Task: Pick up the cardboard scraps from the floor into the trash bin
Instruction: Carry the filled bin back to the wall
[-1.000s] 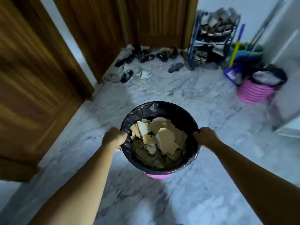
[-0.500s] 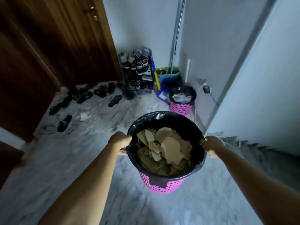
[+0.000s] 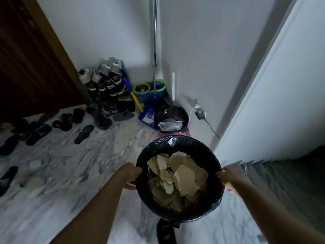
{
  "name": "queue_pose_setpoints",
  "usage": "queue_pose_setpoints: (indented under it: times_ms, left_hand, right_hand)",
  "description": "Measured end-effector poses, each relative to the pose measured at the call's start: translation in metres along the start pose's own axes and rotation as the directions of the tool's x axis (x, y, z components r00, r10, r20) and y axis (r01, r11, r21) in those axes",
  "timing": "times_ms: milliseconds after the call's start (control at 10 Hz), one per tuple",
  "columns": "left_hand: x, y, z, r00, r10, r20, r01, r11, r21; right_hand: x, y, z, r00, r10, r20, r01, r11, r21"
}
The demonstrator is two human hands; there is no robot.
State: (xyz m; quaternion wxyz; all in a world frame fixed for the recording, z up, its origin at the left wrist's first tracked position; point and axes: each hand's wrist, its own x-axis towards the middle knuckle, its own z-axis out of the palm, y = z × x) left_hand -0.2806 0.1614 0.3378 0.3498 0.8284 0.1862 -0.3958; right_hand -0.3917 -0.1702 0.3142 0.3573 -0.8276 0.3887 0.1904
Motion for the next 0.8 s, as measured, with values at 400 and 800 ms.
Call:
queue_pose_setpoints:
  times_ms: [400,800]
  left_hand:
    - [0.318,0.071,0.078,0.983,-0.149,0.107,0.145,0.989,0.041]
    - [0.475,0.062,0.162,0.995,-0.075,0.062,0.074,0.997,0.004]
  right_hand:
    - [0.306,0.008,0.111,0.975,0.219,0.036,-0.221,0.973,0.060]
    - [0.454,0.054,0.176,0.952,0.271,0.141,-0.282,0.957,0.069]
